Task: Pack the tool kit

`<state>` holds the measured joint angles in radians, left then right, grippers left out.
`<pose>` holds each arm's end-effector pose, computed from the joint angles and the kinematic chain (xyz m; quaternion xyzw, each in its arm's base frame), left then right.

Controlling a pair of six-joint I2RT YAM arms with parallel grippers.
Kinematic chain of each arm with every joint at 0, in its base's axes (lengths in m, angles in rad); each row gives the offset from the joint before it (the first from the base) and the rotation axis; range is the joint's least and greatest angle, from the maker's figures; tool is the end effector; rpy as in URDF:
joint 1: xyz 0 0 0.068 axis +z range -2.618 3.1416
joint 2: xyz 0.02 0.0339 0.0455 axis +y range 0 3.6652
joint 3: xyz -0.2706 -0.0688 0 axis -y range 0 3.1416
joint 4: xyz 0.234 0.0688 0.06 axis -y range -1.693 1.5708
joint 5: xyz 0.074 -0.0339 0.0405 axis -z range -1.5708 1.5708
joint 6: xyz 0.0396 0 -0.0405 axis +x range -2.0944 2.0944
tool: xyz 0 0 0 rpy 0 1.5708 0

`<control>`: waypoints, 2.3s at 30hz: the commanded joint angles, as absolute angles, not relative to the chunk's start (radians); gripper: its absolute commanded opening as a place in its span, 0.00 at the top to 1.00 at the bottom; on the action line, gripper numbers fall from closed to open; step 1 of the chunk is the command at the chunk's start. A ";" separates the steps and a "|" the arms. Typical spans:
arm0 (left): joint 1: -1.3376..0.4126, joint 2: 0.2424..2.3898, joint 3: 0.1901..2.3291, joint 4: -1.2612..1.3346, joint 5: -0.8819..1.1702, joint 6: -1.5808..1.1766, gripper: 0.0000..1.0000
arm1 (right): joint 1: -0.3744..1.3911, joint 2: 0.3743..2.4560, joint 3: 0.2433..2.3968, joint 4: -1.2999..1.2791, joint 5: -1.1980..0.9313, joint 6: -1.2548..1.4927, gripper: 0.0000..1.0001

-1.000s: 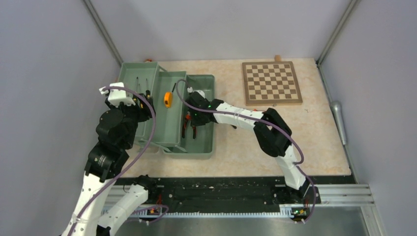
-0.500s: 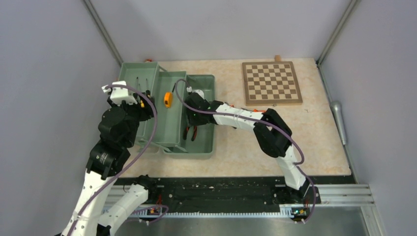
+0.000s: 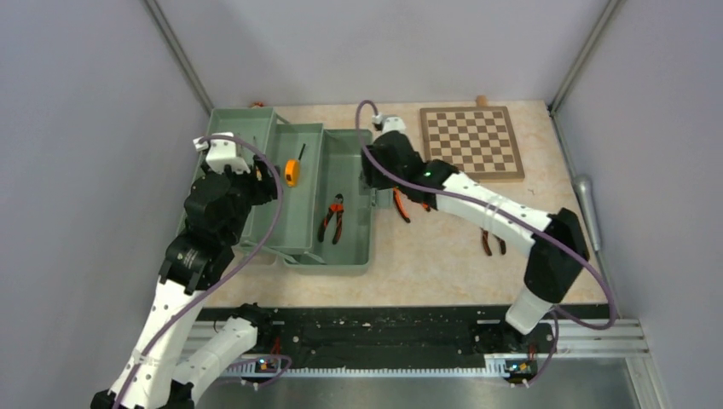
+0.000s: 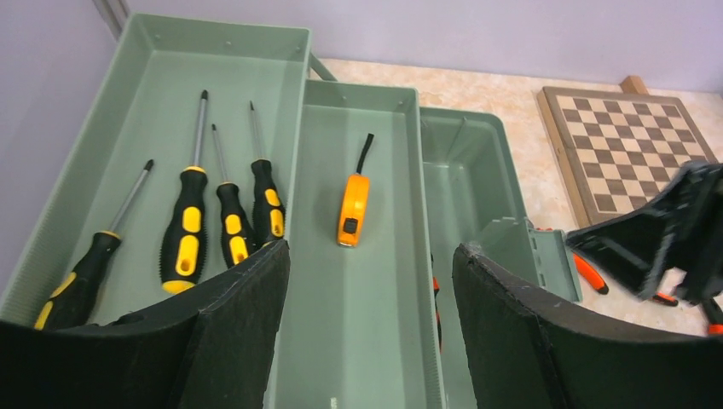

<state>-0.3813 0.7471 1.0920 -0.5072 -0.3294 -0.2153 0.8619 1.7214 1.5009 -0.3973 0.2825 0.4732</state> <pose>0.1267 -0.0370 0.4149 -0.0435 0.7580 -0.0683 0.6472 0.2645 0.2914 0.3235 -0.1066 0.8757 0.1829 0.4341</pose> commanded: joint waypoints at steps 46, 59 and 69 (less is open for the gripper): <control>-0.384 0.838 1.160 -0.492 -0.237 -0.238 0.25 | 0.532 1.870 1.183 -0.301 0.133 0.155 0.91; -0.384 0.871 1.151 -0.452 -0.195 -0.251 0.26 | 0.534 1.480 0.944 -0.331 0.077 0.131 1.00; -0.385 0.868 1.150 -0.446 -0.185 -0.258 0.26 | 0.537 1.321 1.098 -0.442 0.214 0.165 1.00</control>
